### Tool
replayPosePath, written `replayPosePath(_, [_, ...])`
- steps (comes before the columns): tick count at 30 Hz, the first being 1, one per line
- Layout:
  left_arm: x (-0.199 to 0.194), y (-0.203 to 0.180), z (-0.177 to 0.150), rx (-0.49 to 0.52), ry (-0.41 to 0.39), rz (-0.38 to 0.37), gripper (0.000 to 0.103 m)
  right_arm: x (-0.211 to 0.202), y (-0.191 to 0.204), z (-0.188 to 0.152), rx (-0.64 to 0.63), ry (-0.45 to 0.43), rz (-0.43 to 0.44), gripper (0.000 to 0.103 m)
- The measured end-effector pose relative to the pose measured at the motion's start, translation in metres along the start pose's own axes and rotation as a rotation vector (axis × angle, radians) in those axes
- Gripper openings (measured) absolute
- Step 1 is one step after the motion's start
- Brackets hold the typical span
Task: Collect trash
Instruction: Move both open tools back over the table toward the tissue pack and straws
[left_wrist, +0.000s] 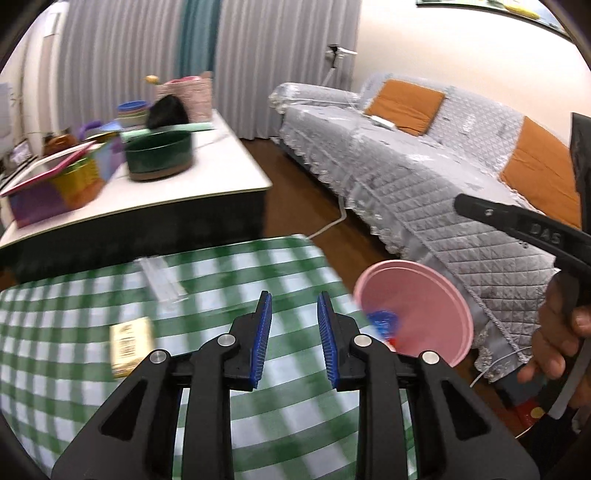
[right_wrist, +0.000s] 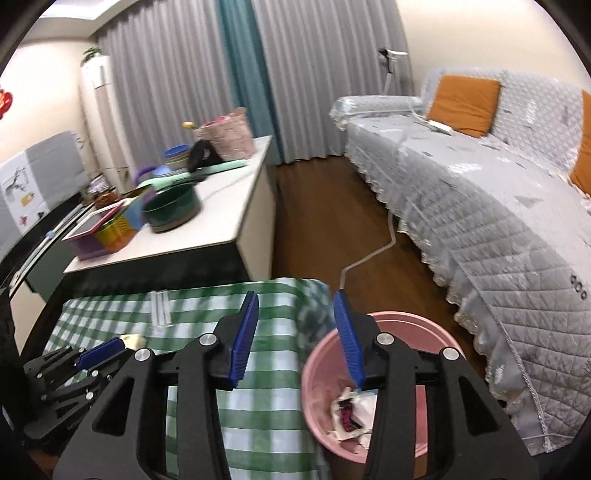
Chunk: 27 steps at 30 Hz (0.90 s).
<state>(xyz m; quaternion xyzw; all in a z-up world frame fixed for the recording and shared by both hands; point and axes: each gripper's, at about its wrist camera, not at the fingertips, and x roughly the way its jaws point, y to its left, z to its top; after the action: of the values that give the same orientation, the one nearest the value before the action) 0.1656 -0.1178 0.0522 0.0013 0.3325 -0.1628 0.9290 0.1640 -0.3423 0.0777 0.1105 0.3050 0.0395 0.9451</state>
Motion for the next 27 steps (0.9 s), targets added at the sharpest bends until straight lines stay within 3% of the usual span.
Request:
replayPosePath(3, [-0.01,0.024,-0.001,-0.018,-0.001,0.045,0.028,-0.002,0.022,-0.001,-0.038,-0.017,0.006,0.045])
replayPosePath(8, [-0.021,0.064,-0.006,-0.057,-0.019,0.118,0.041,0.0,0.05,0.0,-0.048,-0.016,0.052,0.047])
replayPosePath(16, [-0.007,0.107,-0.035,-0.123,0.009,0.218,0.05,0.016,0.083,-0.001,-0.076,0.001,0.086,0.051])
replayPosePath(27, [0.021,0.135,-0.054,-0.17,0.036,0.243,0.062,0.05,0.107,-0.007,-0.096,0.048,0.106,0.051])
